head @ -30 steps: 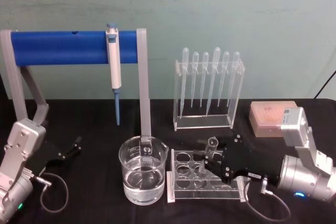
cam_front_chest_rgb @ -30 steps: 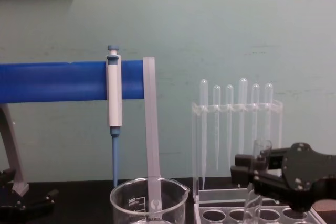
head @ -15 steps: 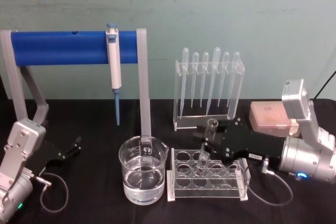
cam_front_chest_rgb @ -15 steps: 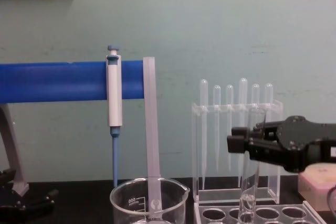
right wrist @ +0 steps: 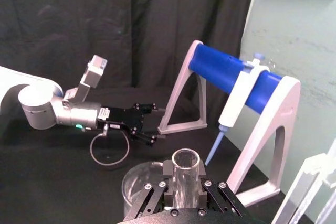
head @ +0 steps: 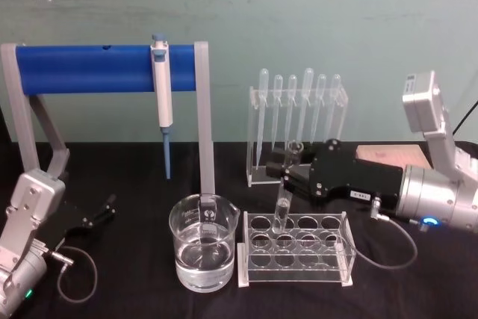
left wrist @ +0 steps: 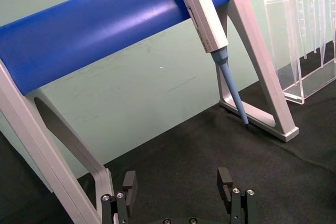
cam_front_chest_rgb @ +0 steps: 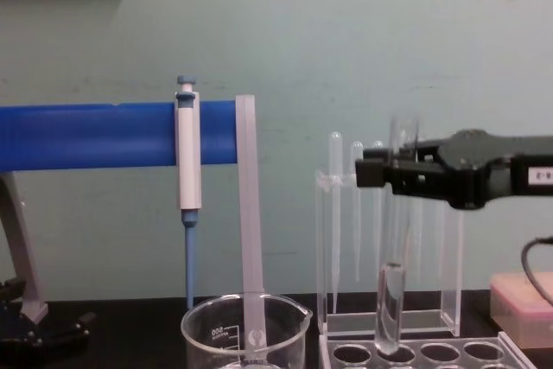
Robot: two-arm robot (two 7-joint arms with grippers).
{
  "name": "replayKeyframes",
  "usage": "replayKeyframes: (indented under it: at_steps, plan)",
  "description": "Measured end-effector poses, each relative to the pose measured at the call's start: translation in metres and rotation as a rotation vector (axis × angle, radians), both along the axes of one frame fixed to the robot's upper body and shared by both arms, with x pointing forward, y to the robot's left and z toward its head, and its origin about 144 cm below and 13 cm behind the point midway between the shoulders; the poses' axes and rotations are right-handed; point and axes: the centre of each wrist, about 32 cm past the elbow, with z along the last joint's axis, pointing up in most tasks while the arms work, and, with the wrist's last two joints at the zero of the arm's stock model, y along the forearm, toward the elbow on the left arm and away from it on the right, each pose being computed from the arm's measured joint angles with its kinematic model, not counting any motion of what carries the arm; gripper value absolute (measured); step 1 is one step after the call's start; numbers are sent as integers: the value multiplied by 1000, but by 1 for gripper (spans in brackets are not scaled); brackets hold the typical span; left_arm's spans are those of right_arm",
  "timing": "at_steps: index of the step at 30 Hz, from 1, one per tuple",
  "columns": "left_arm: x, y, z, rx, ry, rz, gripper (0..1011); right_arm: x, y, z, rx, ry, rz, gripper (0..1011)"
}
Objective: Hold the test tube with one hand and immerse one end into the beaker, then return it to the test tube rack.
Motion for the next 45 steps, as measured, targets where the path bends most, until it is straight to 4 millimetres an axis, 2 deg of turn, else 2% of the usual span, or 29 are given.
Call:
replayKeyframes:
  at_steps: [16, 26, 34, 45]
  plan:
    - [0, 0, 0, 0, 0, 0, 1000, 11, 19, 41, 18, -40, 41, 224]
    - [0, 0, 0, 0, 0, 0, 1000, 27, 49, 55, 37, -55, 114, 224]
    - [0, 0, 0, 0, 0, 0, 1000, 40, 70, 45, 39, -35, 156, 224]
    - [0, 0, 0, 0, 0, 0, 1000, 46, 75, 13, 9, -20, 160, 224]
